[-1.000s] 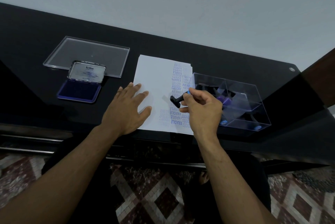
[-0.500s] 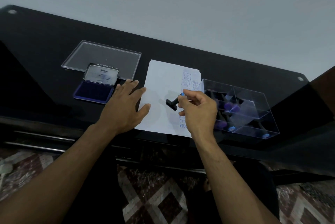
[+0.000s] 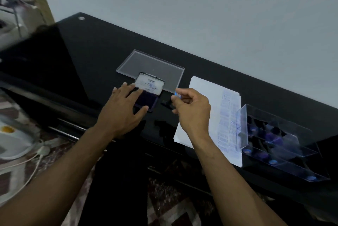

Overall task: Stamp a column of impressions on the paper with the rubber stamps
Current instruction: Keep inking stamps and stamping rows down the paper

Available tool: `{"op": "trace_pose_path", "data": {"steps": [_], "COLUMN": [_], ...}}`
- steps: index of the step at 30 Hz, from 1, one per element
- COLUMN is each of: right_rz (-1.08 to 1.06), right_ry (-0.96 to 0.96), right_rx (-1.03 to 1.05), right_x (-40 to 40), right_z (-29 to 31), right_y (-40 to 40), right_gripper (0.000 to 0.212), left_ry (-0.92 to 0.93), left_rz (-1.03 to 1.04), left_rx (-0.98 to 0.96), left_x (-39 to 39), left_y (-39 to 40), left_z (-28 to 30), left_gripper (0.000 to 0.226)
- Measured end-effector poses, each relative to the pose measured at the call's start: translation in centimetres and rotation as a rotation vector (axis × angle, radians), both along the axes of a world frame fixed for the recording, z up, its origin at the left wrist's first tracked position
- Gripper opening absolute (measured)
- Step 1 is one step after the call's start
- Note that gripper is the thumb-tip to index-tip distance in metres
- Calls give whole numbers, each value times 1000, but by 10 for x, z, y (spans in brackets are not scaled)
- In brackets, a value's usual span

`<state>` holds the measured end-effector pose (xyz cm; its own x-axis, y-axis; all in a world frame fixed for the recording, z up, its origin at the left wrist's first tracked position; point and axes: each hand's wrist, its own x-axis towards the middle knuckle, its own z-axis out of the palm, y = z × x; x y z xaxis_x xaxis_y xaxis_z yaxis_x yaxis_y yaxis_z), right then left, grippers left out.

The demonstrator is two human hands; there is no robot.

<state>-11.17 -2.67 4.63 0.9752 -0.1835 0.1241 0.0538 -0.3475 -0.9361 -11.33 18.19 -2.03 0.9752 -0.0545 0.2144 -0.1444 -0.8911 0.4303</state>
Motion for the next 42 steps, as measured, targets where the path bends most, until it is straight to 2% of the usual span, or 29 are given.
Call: {"op": "trace_pose_path", "data": {"steps": [11, 18, 25, 42], "right_rz": [112, 172, 210, 285], "right_ry": [-47, -35, -90, -68], "right_rx": [-203, -320, -451, -594], "right_x": [32, 38, 44, 50], "right_z": [-15, -13, -13, -13], "right_y": [58, 74, 82, 82], "right_gripper": [25, 25, 24, 27], "left_ry": [28, 38, 45, 48], "left_rz": [82, 82, 80, 111], "left_rx": [7, 80, 170, 192], "left_x": [9, 15, 17, 18], "left_y": [48, 59, 58, 56], "left_z": [-11, -26, -31, -31], "left_gripper": [75, 79, 78, 78]}}
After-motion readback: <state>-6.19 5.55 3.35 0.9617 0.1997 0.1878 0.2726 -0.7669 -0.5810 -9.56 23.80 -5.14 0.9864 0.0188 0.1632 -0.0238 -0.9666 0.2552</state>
